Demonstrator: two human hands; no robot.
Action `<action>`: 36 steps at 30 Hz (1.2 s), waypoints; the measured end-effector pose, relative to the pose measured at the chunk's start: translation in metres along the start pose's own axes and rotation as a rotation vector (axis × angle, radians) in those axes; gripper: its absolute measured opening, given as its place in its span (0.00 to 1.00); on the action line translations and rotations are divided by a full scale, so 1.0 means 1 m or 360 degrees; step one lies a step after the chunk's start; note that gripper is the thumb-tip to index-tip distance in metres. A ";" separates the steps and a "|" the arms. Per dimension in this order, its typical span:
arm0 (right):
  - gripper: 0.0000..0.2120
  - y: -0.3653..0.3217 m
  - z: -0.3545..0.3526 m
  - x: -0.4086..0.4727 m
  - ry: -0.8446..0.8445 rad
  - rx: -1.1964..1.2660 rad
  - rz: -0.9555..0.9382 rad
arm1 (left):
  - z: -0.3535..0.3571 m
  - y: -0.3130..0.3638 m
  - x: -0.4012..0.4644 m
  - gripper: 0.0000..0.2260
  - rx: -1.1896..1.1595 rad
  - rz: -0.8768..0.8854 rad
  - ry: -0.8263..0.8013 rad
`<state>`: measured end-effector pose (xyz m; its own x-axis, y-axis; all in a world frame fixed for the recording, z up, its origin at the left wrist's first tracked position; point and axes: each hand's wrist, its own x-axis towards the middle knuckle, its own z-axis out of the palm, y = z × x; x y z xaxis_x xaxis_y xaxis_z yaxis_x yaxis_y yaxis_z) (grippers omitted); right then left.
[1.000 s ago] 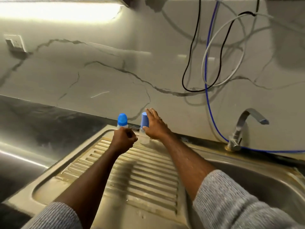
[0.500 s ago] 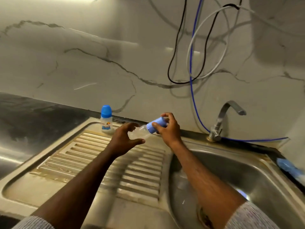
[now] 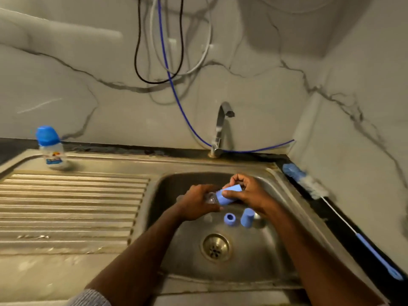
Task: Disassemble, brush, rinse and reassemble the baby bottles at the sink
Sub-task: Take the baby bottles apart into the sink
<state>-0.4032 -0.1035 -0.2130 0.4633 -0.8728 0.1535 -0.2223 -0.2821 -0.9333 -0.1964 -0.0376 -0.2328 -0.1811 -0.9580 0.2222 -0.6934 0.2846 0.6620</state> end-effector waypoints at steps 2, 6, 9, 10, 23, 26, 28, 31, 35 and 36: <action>0.17 0.011 -0.015 -0.003 -0.0063 0.0009 0.0046 | 0.015 0.002 0.010 0.26 0.0001 -0.0016 -0.0100; 0.17 0.025 -0.031 0.005 -0.0137 0.0030 0.0169 | 0.027 0.001 0.026 0.28 0.0049 -0.0064 -0.0240; 0.20 0.037 -0.041 0.009 -0.0148 0.0057 0.0240 | 0.029 -0.006 0.032 0.24 0.0039 -0.0100 -0.0380; 0.21 0.042 -0.045 0.009 -0.0112 0.0096 0.0262 | 0.030 -0.013 0.032 0.25 0.0041 -0.0112 -0.0422; 0.12 0.070 -0.047 -0.002 -0.0144 -0.0944 0.0648 | 0.044 -0.039 0.032 0.20 -0.0172 -0.0181 0.0054; 0.15 0.078 -0.052 -0.011 -0.0234 -0.1149 0.0659 | 0.042 -0.036 0.033 0.20 -0.0181 -0.0193 0.0080; 0.17 0.081 -0.054 -0.015 -0.0300 -0.1376 0.0671 | 0.043 -0.035 0.032 0.19 -0.0182 -0.0191 0.0059; 0.18 0.082 -0.050 -0.020 -0.0461 -0.1572 0.0754 | 0.045 -0.033 0.031 0.19 -0.0181 -0.0170 0.0003; 0.18 0.084 -0.047 -0.024 -0.0620 -0.1627 0.0842 | 0.047 -0.028 0.029 0.17 -0.0204 -0.0132 -0.0029; 0.17 0.086 -0.047 -0.024 -0.0634 -0.1623 0.0840 | 0.047 -0.027 0.029 0.18 -0.0202 -0.0128 -0.0043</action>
<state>-0.4738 -0.1255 -0.2813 0.3033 -0.8421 -0.4460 -0.9529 -0.2692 -0.1398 -0.2154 -0.0742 -0.2779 -0.1485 -0.9780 0.1467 -0.6128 0.2074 0.7626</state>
